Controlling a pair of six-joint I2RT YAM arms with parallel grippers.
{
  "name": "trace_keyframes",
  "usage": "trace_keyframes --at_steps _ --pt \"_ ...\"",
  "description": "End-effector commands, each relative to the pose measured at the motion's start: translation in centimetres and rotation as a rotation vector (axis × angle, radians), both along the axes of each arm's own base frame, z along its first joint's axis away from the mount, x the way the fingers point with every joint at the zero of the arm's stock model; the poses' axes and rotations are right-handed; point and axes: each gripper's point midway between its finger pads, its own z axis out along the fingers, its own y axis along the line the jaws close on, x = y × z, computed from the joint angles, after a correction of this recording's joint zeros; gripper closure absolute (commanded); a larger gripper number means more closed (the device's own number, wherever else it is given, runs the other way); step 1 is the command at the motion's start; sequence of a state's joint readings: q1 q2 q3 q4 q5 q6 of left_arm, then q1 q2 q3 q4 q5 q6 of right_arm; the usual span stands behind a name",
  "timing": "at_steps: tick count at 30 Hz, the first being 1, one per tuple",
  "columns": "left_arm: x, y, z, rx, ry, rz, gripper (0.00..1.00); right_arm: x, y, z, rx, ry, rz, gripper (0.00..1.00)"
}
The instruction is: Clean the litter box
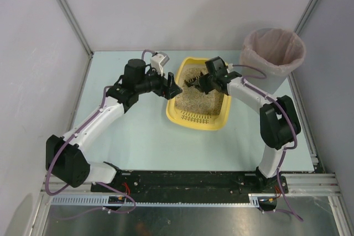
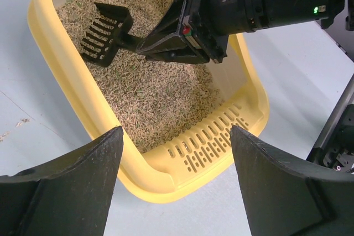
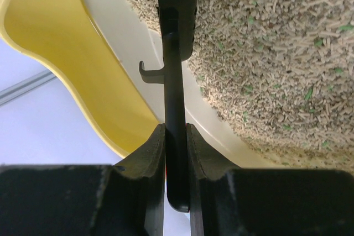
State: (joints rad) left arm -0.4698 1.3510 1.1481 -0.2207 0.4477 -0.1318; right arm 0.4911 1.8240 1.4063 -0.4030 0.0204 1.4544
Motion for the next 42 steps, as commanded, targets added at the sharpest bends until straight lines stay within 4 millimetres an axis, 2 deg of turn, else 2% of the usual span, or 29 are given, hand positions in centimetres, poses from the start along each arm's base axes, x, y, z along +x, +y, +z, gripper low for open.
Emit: trace_keyframes --at_steps 1,6,10,16,17,19,26,27,28,31,42 --pt "-0.1 0.4 2.7 -0.03 -0.072 0.012 0.18 2.6 -3.5 -2.8 -0.174 -0.043 -0.115 1.0" --pt "0.0 0.5 2.9 -0.028 -0.081 0.015 0.18 2.6 -3.4 -3.6 -0.185 -0.069 -0.079 1.0" --pt "-0.1 0.5 2.8 -0.028 -0.078 0.015 0.17 1.3 -3.1 -5.0 -0.152 -0.068 -0.05 1.0" --pt "-0.1 0.5 2.9 -0.03 -0.081 0.014 0.17 1.3 -2.3 -3.2 -0.089 -0.203 -0.004 1.0" --pt "-0.1 0.5 2.9 -0.03 -0.081 0.014 0.18 0.7 -2.7 -3.3 -0.087 -0.206 -0.005 1.0" --pt "-0.1 0.5 3.0 -0.031 -0.082 0.014 0.18 1.0 -2.4 -2.2 -0.056 -0.262 -0.004 1.0" --pt "-0.2 0.6 2.9 -0.029 -0.08 0.016 0.18 -0.1 -2.8 -1.9 -0.037 -0.327 -0.002 1.0" --pt "-0.2 0.6 2.8 -0.029 -0.078 0.014 0.18 -0.6 -3.1 -2.5 -0.032 -0.323 -0.005 1.0" --pt "-0.2 0.6 3.0 -0.03 -0.082 0.016 0.18 -0.4 -2.8 -1.8 -0.003 -0.359 -0.006 1.0" --pt "-0.2 0.5 2.9 -0.03 -0.081 0.014 0.18 -0.7 -2.9 -1.4 0.023 -0.391 -0.013 1.0" --pt "-0.2 0.5 2.8 -0.03 -0.077 0.013 0.18 -1.9 -3.8 0.4 0.039 -0.385 -0.037 1.0"
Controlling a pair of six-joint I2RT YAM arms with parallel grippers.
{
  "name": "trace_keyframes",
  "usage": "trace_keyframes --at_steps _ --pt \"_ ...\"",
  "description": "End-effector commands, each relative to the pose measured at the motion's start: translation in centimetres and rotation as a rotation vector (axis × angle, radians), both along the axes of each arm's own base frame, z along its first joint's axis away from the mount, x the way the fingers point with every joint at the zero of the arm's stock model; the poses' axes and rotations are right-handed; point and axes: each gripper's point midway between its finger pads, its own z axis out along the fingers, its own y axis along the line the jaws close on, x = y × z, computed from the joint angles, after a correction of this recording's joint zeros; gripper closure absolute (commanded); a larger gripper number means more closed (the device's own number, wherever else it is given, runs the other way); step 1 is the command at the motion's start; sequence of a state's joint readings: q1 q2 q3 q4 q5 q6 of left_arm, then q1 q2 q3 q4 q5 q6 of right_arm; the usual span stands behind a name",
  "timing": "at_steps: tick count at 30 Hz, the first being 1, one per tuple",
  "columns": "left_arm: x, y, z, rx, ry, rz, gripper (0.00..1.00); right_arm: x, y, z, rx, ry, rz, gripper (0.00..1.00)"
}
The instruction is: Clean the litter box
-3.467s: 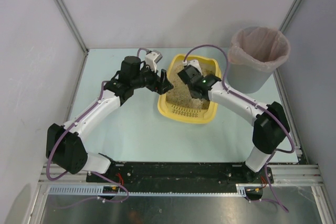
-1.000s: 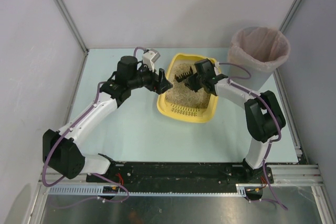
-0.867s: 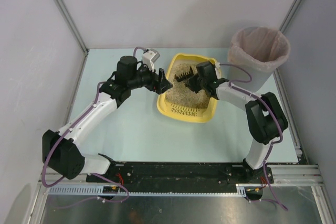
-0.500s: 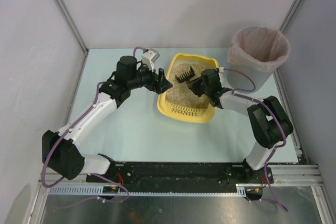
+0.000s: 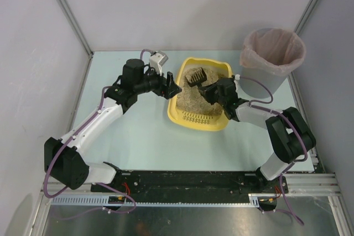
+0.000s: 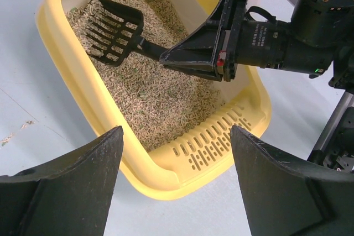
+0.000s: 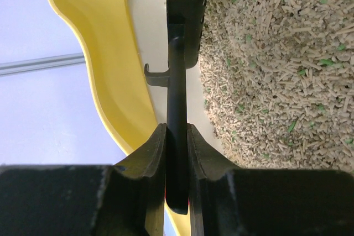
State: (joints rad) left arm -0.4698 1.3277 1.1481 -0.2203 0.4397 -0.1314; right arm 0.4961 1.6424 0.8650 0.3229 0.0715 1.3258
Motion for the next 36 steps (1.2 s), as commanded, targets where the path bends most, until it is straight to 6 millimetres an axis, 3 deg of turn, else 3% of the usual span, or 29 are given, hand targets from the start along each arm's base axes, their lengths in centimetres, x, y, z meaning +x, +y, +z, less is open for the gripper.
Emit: trace_keyframes --at_steps 1,5,14,18,22,28,32,35,36 --pt "0.0 0.3 2.1 -0.023 -0.057 0.009 0.18 -0.3 -2.0 1.6 -0.001 -0.004 -0.076 1.0" --pt "0.0 0.3 2.1 -0.024 -0.056 0.008 0.18 -0.7 -2.4 3.6 0.013 -0.031 -0.083 1.0" --pt "-0.1 0.3 2.2 -0.027 -0.057 0.007 0.18 -1.9 -3.0 5.3 0.021 -0.029 -0.076 1.0" --pt "-0.1 0.3 2.3 -0.026 -0.06 0.008 0.18 -3.0 -3.4 5.8 0.01 -0.016 -0.065 1.0" --pt "-0.1 0.4 2.3 -0.024 -0.066 0.011 0.18 -4.5 -4.1 7.7 0.029 -0.04 -0.051 1.0" --pt "0.0 0.4 2.2 -0.024 -0.062 0.012 0.18 -6.8 -3.3 8.1 0.089 -0.059 0.022 1.0" --pt "0.1 0.4 2.0 -0.02 -0.059 0.014 0.18 -7.6 -4.5 8.9 0.108 -0.102 -0.011 1.0" --pt "0.2 0.4 1.8 -0.016 -0.054 0.017 0.18 -8.2 -4.4 8.6 0.095 -0.088 0.047 1.0" --pt "0.2 0.5 1.7 -0.013 -0.055 0.021 0.18 -8.5 -5.3 8.5 0.09 -0.069 0.034 1.0"
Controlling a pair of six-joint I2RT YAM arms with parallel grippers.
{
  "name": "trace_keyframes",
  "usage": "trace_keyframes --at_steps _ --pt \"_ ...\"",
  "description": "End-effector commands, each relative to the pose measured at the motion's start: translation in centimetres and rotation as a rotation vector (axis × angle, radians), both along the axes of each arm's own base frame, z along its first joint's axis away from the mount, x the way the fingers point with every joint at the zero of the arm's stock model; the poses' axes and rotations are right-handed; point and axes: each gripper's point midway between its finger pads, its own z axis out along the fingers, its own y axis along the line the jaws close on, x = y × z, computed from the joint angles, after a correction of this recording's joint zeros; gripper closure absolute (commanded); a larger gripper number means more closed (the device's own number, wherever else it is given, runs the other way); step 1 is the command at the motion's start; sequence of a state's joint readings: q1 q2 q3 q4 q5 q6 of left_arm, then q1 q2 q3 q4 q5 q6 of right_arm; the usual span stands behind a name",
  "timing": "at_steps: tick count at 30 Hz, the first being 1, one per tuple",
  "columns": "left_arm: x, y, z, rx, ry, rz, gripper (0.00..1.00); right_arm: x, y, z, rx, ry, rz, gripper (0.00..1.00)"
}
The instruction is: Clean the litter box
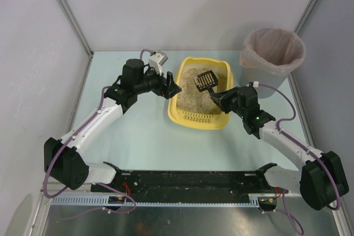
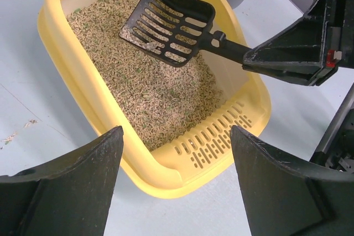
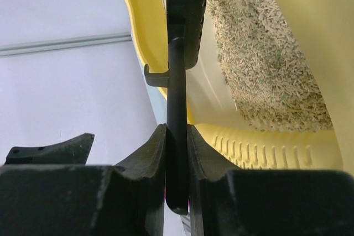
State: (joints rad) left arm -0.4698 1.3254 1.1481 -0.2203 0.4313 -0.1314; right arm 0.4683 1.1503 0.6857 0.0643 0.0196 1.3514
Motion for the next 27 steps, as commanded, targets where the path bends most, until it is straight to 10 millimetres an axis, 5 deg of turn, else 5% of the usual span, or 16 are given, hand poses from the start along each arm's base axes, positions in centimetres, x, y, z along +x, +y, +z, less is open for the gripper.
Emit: trace_keyframes --at_steps 1,3,5,21,23,27 --pt "0.2 0.4 1.6 -0.013 -0.053 0.014 0.18 0.0 -2.7 2.1 0.013 -0.048 -0.021 1.0" --pt "0.1 0.4 1.7 -0.014 -0.054 0.014 0.18 -0.1 -3.8 3.4 -0.002 -0.101 -0.056 1.0" --pt "0.2 0.4 1.7 -0.015 -0.053 0.014 0.18 -0.3 -2.9 4.0 0.002 -0.119 -0.003 1.0" --pt "0.1 0.2 1.5 -0.017 -0.043 0.007 0.18 -1.1 -2.1 3.3 0.003 -0.088 0.055 1.0" --pt "0.1 0.2 1.6 -0.019 -0.045 0.007 0.18 -0.5 -3.6 4.7 0.018 -0.138 0.001 1.0" --pt "0.1 0.3 1.6 -0.017 -0.049 0.011 0.18 -0.5 -2.9 5.9 0.043 -0.159 0.034 1.0"
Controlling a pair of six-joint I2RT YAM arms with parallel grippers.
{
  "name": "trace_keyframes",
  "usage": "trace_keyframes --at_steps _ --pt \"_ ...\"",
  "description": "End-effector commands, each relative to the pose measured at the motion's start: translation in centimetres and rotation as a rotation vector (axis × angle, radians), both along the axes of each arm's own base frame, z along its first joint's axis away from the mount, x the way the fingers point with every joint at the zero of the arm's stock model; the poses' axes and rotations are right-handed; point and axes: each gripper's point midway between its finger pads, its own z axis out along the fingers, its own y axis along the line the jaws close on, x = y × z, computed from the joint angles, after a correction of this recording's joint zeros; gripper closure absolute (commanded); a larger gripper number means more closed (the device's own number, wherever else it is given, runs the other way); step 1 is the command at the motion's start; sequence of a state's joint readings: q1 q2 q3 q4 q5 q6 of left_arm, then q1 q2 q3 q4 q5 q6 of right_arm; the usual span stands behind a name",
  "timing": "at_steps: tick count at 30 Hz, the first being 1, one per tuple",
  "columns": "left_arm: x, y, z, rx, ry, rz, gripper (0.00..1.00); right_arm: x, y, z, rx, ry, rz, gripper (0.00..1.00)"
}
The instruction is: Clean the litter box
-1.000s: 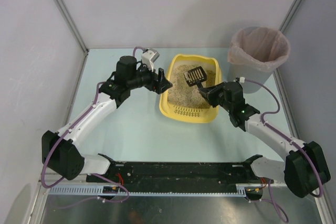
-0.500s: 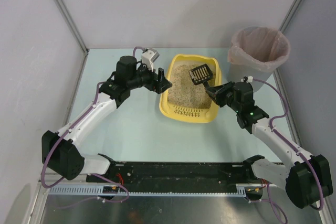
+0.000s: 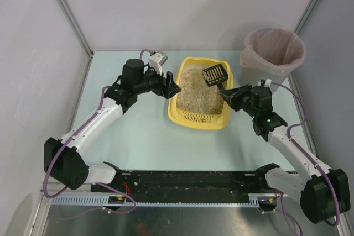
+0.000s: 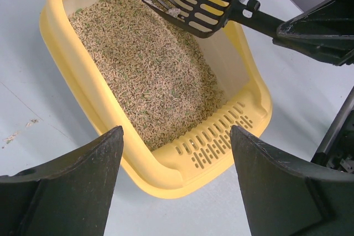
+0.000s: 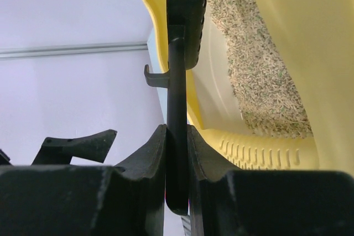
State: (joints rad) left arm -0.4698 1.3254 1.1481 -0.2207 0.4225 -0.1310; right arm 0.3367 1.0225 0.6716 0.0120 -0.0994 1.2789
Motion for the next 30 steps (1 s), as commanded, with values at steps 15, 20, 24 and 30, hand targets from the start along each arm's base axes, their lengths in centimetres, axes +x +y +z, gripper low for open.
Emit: trace_keyframes --at_steps 15,20,24,30 --pt "0.5 0.9 1.9 -0.007 -0.071 0.052 0.17 -1.6 -1.2 10.8 0.067 -0.194 -0.014 1.0" --pt "0.5 1.0 1.8 -0.006 -0.071 0.056 0.17 -0.6 -2.6 13.4 0.043 -0.248 -0.044 1.0" --pt "0.6 1.0 1.8 -0.004 -0.071 0.056 0.17 0.1 -4.4 16.6 0.038 -0.313 -0.075 1.0" --pt "0.5 0.9 1.5 -0.003 -0.062 0.05 0.17 1.1 -9.5 18.8 -0.011 -0.371 -0.2 1.0"
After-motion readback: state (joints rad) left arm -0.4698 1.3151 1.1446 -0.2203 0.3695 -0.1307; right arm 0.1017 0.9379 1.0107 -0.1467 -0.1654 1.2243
